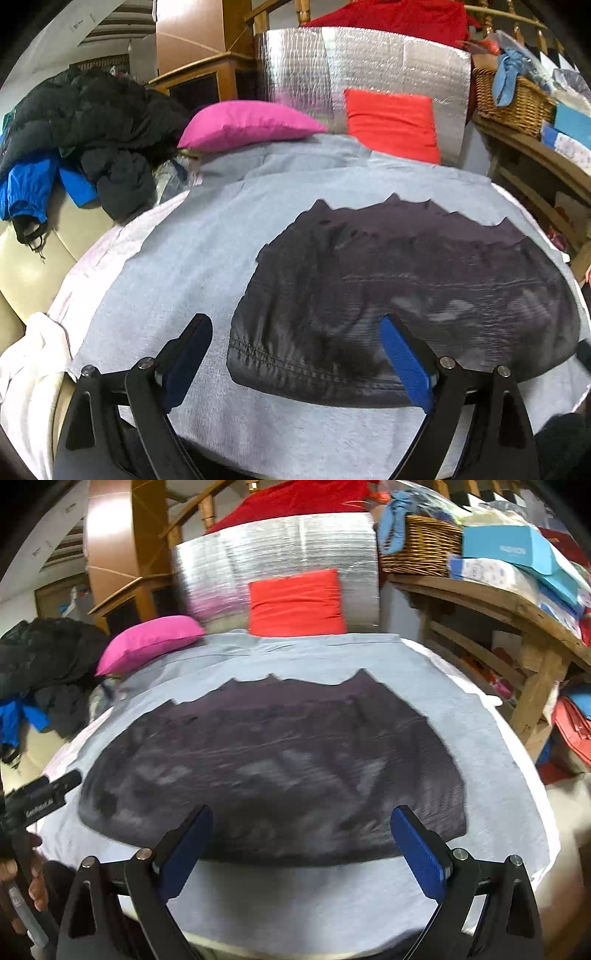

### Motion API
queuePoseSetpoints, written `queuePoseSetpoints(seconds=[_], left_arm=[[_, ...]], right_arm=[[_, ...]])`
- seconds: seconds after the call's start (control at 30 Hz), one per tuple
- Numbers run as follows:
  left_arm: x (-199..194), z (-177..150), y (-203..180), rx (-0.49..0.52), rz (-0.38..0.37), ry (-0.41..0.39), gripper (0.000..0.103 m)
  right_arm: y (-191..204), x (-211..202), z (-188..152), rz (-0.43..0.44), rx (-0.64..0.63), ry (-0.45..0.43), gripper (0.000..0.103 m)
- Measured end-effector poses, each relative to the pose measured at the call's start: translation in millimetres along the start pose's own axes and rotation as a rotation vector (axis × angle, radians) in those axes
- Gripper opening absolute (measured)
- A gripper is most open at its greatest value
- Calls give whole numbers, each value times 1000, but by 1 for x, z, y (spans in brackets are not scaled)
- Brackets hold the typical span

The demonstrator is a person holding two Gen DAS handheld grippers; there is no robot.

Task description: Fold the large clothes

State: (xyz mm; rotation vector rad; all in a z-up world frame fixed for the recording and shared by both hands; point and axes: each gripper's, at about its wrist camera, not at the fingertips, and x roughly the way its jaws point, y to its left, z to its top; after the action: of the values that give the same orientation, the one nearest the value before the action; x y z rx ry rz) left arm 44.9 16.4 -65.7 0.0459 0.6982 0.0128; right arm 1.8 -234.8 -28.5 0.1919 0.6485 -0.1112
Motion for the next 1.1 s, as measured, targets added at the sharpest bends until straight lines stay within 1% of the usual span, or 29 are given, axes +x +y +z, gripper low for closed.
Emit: queuePoseSetpoints(seconds=[0.17,0.23,0.33,0.43,0.63,0.77,0.9,1.1], left_arm=[[-13,-5,-7,18,-8,0,94],[-19,-7,-8,20,-17,6,94],[-33,-9,-10,14,-34,-9,94],[-44,-10,-12,6,-62,-21,95],[-73,-19,-19,8,-73,-51,101],[-86,-21,-27,41,-87,-69,102],[-89,-20,-32,43,-97,-61,102],[-88,-20,-37,41,-99,-56,102]], right_arm=[[21,-5,-16,26,-29,14,99],[23,-5,-21,31,-27,20,99],[26,-12,-26,28,-27,24,99],[29,-22,-28,22,-37,7,99],[32,-48,-28,4,-39,-40,99],[33,-59,-27,-12,-35,-45,99],[32,-60,-25,-20,-16,-39,99],[34,-62,-24,-32,-28,-43,99]])
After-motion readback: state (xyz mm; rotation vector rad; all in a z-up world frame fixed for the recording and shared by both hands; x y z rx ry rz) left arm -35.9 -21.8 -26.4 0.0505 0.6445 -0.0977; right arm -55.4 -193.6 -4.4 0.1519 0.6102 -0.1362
